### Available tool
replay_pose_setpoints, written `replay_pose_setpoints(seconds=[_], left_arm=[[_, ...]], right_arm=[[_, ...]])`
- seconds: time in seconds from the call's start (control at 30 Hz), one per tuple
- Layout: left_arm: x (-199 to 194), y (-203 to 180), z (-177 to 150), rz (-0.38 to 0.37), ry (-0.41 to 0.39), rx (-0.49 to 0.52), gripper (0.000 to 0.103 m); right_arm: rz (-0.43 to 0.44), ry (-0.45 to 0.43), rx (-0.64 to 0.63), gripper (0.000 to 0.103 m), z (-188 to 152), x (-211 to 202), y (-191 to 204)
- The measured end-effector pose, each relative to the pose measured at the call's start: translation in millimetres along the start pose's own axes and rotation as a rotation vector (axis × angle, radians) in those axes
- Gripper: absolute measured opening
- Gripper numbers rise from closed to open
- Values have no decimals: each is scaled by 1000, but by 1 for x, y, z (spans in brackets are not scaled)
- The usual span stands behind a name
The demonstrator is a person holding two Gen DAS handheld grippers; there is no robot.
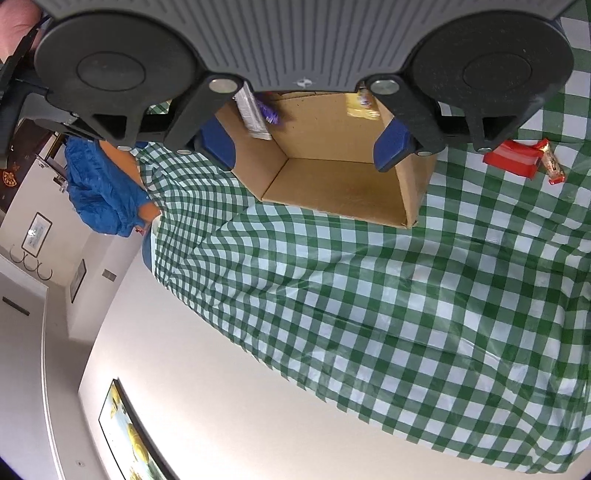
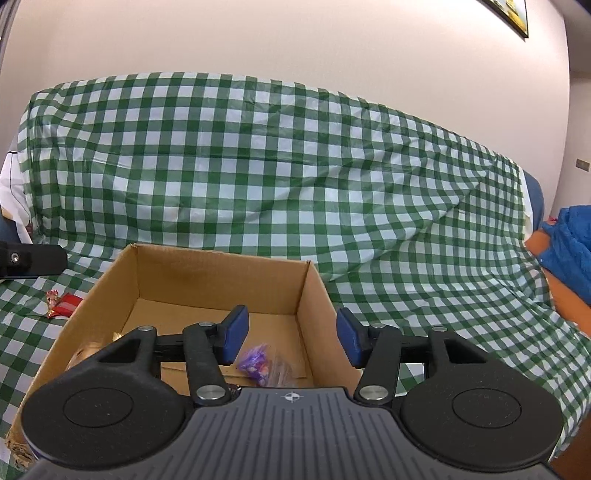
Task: Organize snacks
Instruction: 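Drop the cookie bag from the left tool while the right tool drops the silver bar, then move both open tools back toward the red bar and small candy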
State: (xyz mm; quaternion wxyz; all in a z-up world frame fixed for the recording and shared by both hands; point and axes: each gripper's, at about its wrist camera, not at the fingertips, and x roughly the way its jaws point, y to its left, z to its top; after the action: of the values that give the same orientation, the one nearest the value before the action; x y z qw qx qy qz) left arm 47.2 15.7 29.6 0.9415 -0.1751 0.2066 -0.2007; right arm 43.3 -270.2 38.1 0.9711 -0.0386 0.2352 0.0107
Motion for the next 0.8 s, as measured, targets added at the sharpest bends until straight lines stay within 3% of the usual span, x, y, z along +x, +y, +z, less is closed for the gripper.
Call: replay_pose_setpoints(seconds=[0.07,0.17,0.23,0.3,0.47,0.57,0.63,0.8], left_arm=[[-2,2,1,4,2,-2,80],[-5,5,1,15,16,11,60],[-7,9,0,34,38,28,31],[-11,15,-1,65,66,38,21],[-27,47,1,173,103,-4,18],[-40,79,4,246,110,-101,18],[-49,101,6,290,111,-173,18],[-55,145,15,348,131,-300,18]], right_arm=[[-3,5,4,55,0,1,0],[-4,9,14,55,1,2,1],[-3,10,20,55,2,3,4],[-2,7,24,55,4,3,9],[25,2,40,51,10,2,29],[66,-1,43,30,13,5,45],[99,-2,44,24,16,7,58],[164,-7,23,24,20,10,88]])
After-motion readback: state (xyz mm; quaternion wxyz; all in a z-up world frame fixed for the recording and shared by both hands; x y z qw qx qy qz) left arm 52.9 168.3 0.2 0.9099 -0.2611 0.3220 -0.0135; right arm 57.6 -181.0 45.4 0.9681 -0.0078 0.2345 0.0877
